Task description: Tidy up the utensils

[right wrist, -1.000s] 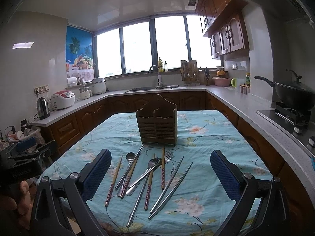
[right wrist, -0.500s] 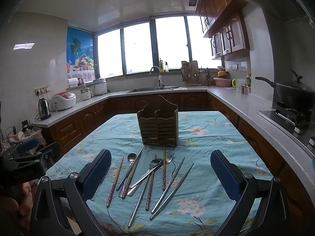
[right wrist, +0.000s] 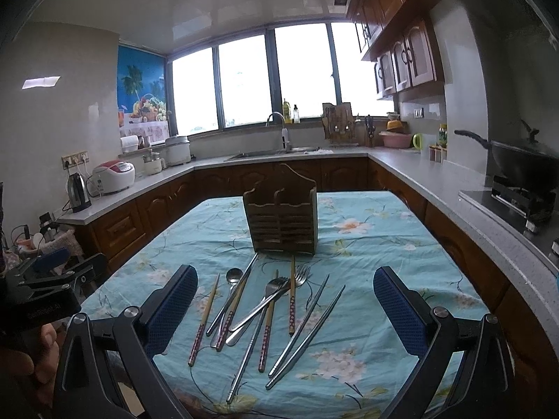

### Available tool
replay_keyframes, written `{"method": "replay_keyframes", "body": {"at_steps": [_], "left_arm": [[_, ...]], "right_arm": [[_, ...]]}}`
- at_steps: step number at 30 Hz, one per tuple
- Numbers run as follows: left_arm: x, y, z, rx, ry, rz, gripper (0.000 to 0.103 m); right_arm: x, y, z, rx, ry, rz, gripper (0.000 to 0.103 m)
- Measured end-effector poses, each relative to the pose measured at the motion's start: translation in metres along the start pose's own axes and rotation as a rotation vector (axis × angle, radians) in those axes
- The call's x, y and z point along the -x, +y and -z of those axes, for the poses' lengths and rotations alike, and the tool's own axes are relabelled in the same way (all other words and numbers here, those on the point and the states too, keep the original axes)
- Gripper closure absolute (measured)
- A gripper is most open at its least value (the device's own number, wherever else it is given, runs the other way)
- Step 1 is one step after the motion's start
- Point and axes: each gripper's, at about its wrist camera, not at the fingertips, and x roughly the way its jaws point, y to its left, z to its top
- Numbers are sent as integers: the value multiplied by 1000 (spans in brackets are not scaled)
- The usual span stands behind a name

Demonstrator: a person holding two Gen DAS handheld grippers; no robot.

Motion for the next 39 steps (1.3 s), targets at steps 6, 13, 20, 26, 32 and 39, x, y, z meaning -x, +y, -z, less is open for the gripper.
{"method": "replay_keyframes", "body": {"at_steps": [6,13,20,26,32,39], "left_arm": [[-28,7,-10,9,79,24,1],[-76,11,-24,23,191,54,4],[-123,16,-41,35,252,51,17],[-160,12,-51,31,320,51,24],[-197,5,-51,5,375,43,29],[-248,-4,-54,-34,432,38,43]], "right_arm": [[-20,-12,2,-35,71,-1,1],[-53,-28,4,-66,170,2,2],[-102,-48,7,-111,283,6,12],[-141,-68,8,-156,364,25,29],[-164,-79,11,-167,407,40,31],[-194,-95,21,-190,490,64,47]]}}
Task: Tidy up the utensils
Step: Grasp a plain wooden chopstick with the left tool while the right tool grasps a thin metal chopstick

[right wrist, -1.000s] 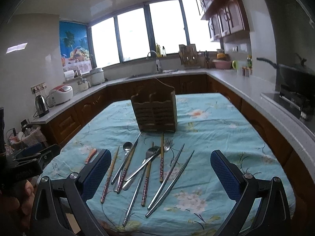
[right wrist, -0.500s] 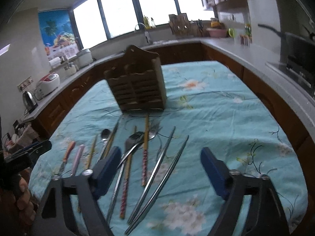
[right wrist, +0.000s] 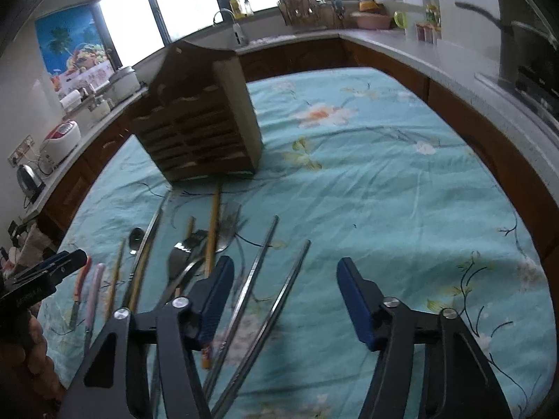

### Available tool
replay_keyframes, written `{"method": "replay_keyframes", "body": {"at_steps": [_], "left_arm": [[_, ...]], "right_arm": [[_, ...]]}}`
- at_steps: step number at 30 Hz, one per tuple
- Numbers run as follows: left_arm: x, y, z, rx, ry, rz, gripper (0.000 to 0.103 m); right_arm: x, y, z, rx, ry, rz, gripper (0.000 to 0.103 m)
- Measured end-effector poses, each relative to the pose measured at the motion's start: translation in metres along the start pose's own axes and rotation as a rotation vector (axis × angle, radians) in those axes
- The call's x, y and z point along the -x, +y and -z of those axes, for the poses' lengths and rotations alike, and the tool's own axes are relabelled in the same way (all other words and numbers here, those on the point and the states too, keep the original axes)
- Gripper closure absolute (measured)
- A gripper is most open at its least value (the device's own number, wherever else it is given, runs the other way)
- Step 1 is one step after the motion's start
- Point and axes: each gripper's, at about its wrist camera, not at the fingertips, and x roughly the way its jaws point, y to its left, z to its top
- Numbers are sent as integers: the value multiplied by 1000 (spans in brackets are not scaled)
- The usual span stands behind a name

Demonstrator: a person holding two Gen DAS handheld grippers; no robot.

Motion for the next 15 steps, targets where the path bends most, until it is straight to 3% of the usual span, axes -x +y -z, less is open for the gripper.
{"method": "replay_keyframes", "body": {"at_steps": [10,14,15], "left_arm": [[-57,-2,-14,-18,113,-7,66],[-68,-8,-15,-52,117,-19,70],[-68,-9,-15,-59,116,-20,75]], "right_arm": [[-37,-1,-7,30,99,37,71],[-44,2,-12,51,102,57,73],[-45,4,-13,65,104,71,74]]}}
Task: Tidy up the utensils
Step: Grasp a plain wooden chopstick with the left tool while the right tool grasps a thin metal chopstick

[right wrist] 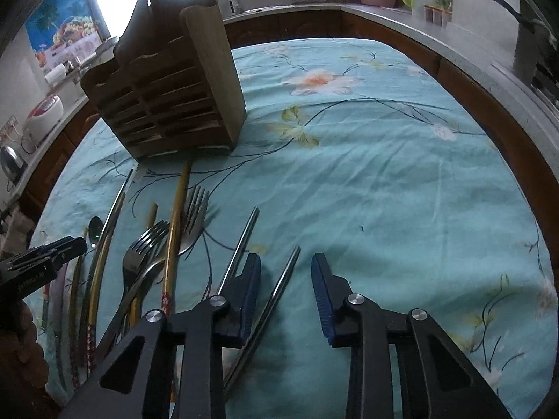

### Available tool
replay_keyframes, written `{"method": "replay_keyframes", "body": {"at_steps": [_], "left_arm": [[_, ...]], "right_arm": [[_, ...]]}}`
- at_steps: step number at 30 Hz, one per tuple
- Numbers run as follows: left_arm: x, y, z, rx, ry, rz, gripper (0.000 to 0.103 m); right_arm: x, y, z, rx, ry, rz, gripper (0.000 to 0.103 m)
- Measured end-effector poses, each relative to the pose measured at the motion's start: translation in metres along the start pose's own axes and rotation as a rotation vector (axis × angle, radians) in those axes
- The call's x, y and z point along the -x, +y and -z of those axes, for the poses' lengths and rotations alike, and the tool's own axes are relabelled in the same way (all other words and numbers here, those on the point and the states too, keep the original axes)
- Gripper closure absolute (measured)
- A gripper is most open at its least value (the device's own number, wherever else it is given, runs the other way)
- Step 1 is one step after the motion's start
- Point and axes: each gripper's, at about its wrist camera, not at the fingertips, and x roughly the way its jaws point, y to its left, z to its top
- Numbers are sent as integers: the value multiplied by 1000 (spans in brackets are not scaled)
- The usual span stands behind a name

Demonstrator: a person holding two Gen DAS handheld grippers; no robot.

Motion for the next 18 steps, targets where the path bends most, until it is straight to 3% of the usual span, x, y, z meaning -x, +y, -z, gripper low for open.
{"method": "replay_keyframes", "body": {"at_steps": [5,7,9,18], "left_arm": [[-4,-11,2,-51,-9,-5,94],[-4,-13,2,-56,-10,-4,97],[-3,-12,2,-48,-5,11,99],[39,10,2,29,-62,133,99]], "right_arm": [[-4,13,1,69,-13,52,83],[-4,17,1,80,-15,55,93],[-5,17,1,74,-18,51,95],[18,-5,-4,-87,-24,-152,99]]}}
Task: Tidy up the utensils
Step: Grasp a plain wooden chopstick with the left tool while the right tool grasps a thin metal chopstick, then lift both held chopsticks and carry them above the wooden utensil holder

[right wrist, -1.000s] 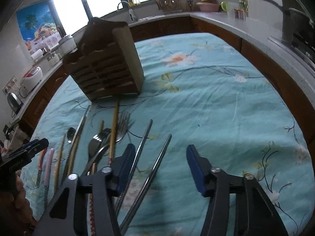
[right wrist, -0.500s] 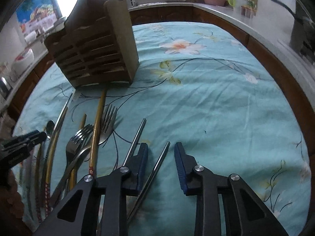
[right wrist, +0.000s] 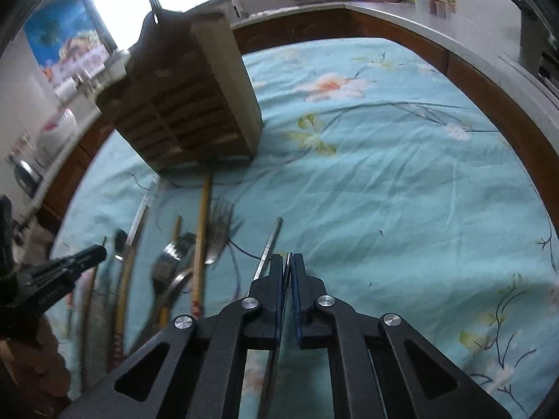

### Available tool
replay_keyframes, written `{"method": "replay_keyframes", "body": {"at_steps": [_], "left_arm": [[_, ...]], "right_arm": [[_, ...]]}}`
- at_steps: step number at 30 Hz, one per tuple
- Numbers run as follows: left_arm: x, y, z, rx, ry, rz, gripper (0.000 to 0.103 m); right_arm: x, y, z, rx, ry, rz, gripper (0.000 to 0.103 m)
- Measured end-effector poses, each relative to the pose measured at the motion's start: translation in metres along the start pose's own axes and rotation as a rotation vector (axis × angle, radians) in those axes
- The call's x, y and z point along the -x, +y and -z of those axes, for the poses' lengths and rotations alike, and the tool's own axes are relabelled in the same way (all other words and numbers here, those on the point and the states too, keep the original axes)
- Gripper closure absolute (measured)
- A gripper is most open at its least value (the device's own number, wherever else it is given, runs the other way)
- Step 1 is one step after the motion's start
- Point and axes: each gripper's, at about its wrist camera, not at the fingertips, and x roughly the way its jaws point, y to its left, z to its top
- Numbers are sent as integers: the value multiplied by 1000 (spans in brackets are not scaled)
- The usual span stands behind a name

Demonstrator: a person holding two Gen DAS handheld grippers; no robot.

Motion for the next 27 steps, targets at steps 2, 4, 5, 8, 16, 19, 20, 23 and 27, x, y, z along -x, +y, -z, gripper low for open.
{"method": "replay_keyframes", "body": {"at_steps": [2,4,5,8,16,19,20,23,27], "left_arm": [[13,2,0,8,-20,20,99],[28,5,1,11,-45,36,99],[34,6,1,15,-55,46,99],[55,9,4,25,-88,59,99],[89,17,10,57,-145,106,99],[95,19,12,62,-166,123,99],[94,19,13,60,-167,120,99],[90,21,16,66,-154,115,99],[82,21,20,76,-128,115,99]], "right_arm": [[12,4,-3,8,-28,-12,99],[21,9,-6,12,-50,-26,99],[28,13,-8,21,-67,-33,99],[43,22,-14,38,-105,-48,99],[64,36,-20,60,-162,-77,99],[70,40,-20,69,-177,-84,99],[72,41,-19,72,-181,-85,99],[76,45,-17,77,-192,-89,99],[78,47,-15,84,-195,-93,99]]}}
